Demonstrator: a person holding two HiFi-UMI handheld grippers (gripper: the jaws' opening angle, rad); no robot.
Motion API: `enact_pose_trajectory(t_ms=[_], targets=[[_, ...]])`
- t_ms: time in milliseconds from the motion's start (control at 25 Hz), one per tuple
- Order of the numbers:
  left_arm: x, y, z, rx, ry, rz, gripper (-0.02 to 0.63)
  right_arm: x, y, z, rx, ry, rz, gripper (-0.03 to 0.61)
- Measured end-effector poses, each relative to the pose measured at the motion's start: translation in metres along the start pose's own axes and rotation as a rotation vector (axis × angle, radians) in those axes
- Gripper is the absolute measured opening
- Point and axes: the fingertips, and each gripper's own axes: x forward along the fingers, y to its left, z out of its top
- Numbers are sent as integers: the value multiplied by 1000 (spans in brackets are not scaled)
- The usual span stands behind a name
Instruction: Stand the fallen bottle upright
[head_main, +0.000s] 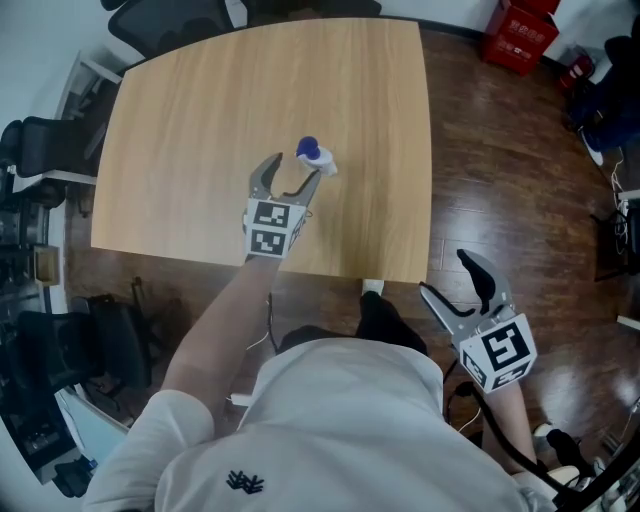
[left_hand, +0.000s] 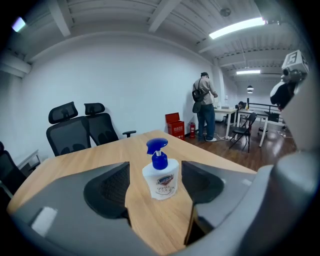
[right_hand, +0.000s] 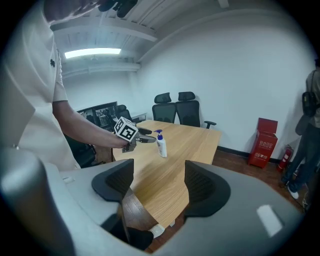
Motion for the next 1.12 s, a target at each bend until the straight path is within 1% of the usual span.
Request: enact_pose_trajectory(t_ms=[80,200,320,400,560,680,800,920,1000,1120], targets=[[-27,5,0,0,-39,-5,316,0,13,1,-16,-13,-10,324],[-80,8,3,13,-121,-26,316,-1,44,-3,-41,-25,-25,324],[-145,0,6,31,-208,-90,313,-7,83,-10,-55,-36,-53,324],[-192,-6,1,37,-246,-152,311,-14,116,-16,-40,-47,-75,324],[-273,-25,-25,8,-260,-289,307,-31,182,-30,-11,-51,-114,324],[-321,-40,-43,-13,-260,-345,304,-48,221,-34,-17,-54,-124,324],[-365,-58,-50,-56,-282,-366,296,-72,245,-42,-25,-74,-142,324],[-404,-74,-51,-86,-324,-367,282,-92,263,-50,-31,-108,-155,325],[-431,-80,-54,-75,-359,-361,282,-98,282,-56,-55,-131,-156,325],[-471,-92,-64,-38,-411,-354,282,-109,316,-71,-86,-177,-164,325]])
